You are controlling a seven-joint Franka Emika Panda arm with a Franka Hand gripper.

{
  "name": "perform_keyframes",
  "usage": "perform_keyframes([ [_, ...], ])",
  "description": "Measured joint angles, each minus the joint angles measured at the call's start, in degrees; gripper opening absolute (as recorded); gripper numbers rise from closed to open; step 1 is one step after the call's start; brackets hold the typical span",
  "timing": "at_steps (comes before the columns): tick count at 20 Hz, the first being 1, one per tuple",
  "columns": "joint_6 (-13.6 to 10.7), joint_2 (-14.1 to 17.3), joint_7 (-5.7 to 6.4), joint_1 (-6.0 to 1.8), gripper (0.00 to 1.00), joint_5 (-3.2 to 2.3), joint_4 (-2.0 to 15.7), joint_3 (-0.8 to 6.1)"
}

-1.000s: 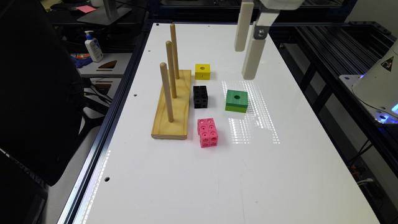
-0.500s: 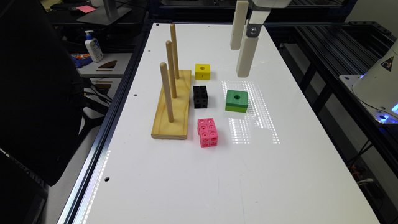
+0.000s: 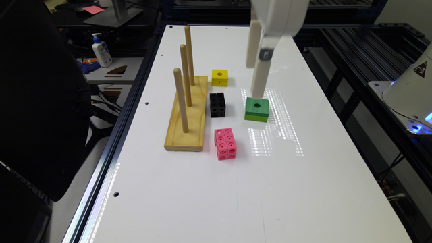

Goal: Pick up pink block.

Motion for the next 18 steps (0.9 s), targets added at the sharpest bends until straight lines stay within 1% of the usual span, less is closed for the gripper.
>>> perform_keyframes([
  [3, 0.96, 1.07, 0.00, -0.04, 1.00, -0.11, 0.05, 0.00],
  [11, 0.98, 1.13, -0.05, -0.39, 1.00, -0.32, 0.19, -0.11],
  [12, 1.12, 1.38, -0.05, -0.42, 1.00, -0.38, 0.15, -0.11],
  [16, 3.06, 3.50, -0.03, -0.58, 1.00, -1.01, 0.13, -0.11],
  [18, 3.75, 4.18, -0.03, -0.61, 1.00, -1.12, 0.15, -0.11],
])
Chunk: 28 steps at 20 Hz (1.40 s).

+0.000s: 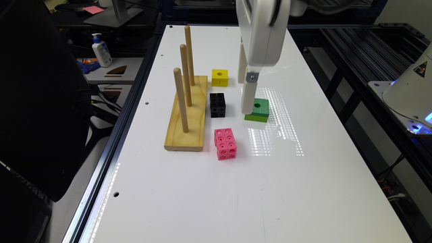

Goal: Pick up pink block.

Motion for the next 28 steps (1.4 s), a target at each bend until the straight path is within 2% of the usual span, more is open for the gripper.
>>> perform_keyframes([
  [5, 0.49, 0.87, 0.00, 0.01, 1.00, -0.04, -0.04, 0.02],
  [8, 2.57, 3.06, 0.00, 0.01, 1.00, -0.28, -0.09, 0.01],
  [10, 4.65, 5.03, 0.04, 0.01, 1.00, -0.66, -0.03, 0.01],
  [12, 5.40, 5.68, 0.04, 0.02, 1.00, -0.80, 0.00, 0.01],
  [24, 5.70, 6.45, 0.19, 0.45, 1.00, -0.80, 1.73, 0.29],
  [27, 7.04, 8.18, 0.19, 0.45, 1.00, -0.96, 1.72, 0.28],
  [28, 8.23, 9.41, 0.19, 0.45, 1.00, -1.13, 1.73, 0.24],
])
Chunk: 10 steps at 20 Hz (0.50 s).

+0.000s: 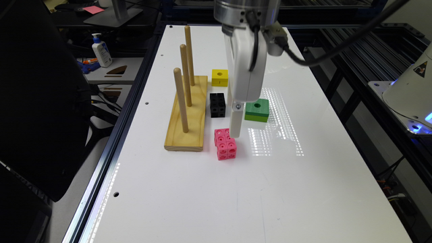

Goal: Pick up pink block.

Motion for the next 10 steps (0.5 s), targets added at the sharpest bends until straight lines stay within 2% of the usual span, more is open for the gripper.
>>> perform_keyframes([
  [4, 2.95, 3.00, 0.00, 0.00, 1.00, -0.44, 0.26, -0.16],
  [10, 3.06, 3.60, 0.00, 0.00, 1.00, -0.55, 0.97, -0.20],
])
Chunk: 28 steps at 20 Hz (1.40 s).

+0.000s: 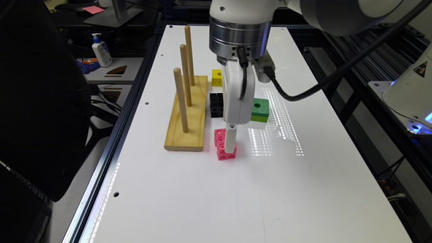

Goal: Pick up pink block.

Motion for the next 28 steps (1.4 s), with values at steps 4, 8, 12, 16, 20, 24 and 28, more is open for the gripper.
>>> perform_keyframes([
  [4, 1.14, 1.86, 0.00, 0.00, 1.00, -0.33, 0.00, -0.12],
  [8, 3.39, 4.30, 0.00, 0.00, 1.00, -0.66, 0.20, -0.29],
  [12, 3.51, 4.88, 0.00, 0.00, 1.00, -0.68, 0.74, -0.30],
  [16, 3.51, 5.05, 0.00, 0.02, 1.00, -0.68, 0.76, -0.31],
  [20, 3.77, 5.79, 0.00, 0.04, 1.00, -0.71, 0.77, -0.36],
  [24, 5.22, 7.27, 0.19, 0.15, 1.00, -1.32, 1.07, -0.64],
  [28, 5.22, 7.30, 0.19, 0.17, 1.00, -1.42, 1.12, -0.66],
])
